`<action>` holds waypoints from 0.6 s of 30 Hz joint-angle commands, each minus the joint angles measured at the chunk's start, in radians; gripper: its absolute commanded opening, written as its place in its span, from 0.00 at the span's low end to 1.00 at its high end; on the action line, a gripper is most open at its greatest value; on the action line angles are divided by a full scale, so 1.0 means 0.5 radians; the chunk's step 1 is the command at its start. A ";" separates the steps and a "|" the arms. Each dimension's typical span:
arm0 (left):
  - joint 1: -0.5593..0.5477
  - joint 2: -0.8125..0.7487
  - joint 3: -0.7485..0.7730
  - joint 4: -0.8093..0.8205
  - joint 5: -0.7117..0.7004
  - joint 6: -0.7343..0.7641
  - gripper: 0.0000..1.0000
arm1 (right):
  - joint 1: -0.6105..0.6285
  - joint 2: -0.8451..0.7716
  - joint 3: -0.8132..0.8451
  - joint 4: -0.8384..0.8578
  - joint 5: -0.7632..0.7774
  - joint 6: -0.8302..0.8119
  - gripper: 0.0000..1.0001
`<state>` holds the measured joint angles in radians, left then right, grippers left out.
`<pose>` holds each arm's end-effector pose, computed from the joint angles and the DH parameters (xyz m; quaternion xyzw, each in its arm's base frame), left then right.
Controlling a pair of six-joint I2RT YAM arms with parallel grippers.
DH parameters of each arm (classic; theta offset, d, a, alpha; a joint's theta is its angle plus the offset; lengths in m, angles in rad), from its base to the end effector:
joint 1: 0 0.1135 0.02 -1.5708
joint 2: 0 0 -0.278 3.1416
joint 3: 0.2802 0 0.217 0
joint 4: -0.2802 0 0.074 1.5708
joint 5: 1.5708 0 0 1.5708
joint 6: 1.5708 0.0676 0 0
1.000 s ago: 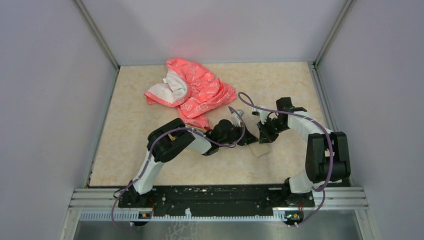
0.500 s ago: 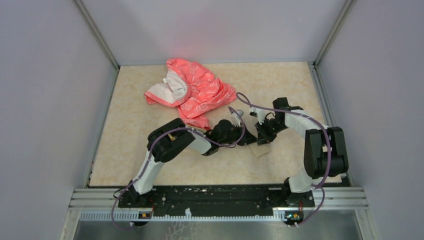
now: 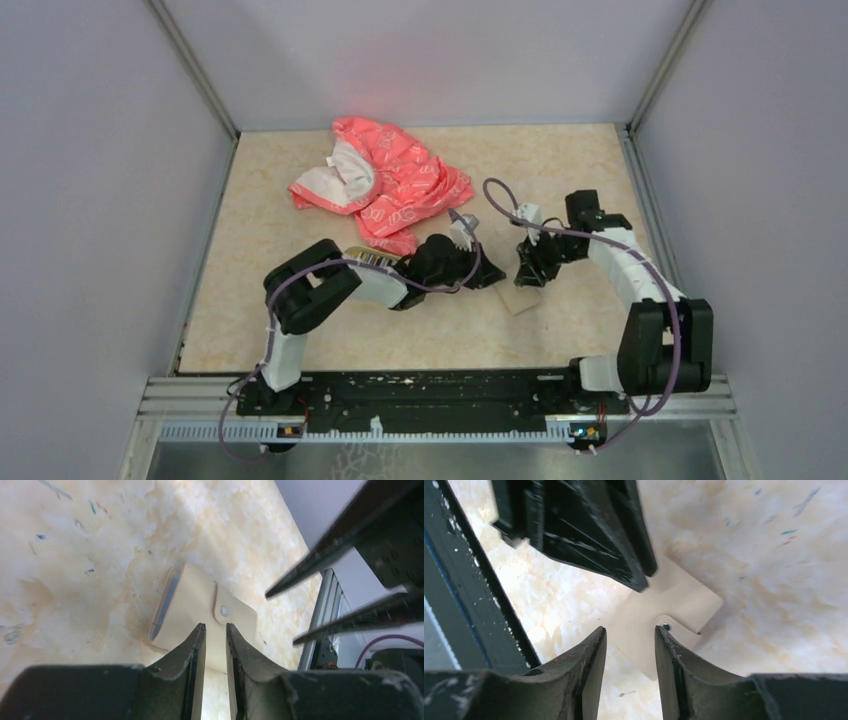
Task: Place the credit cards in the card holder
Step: Close the card holder at the center of the board, then reset both arms
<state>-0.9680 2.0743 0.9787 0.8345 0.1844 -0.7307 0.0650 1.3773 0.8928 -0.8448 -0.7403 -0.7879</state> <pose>0.2384 -0.3683 0.1628 0.1492 0.7776 -0.5036 0.3457 0.2053 0.0591 0.2220 -0.4225 0.8246 0.2962 0.2320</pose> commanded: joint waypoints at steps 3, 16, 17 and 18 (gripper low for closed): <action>0.011 -0.590 -0.225 -0.181 -0.143 0.394 0.32 | -0.225 -0.381 0.155 -0.016 -0.096 -0.184 0.50; 0.079 -2.241 -0.742 -1.031 -0.503 0.940 0.99 | -0.403 -1.363 0.017 0.936 0.027 0.954 0.98; 0.093 -2.360 -0.768 -1.089 -0.513 0.911 0.99 | -0.403 -1.463 -0.019 1.014 0.039 1.069 0.98; 0.101 -2.483 -0.800 -1.137 -0.525 0.887 0.99 | -0.408 -1.482 -0.017 1.027 0.034 1.159 0.98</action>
<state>-0.9409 0.9997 0.6281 0.4385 -0.0246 -0.3168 -0.1299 0.7391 0.9161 -0.5472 -0.7235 -0.4911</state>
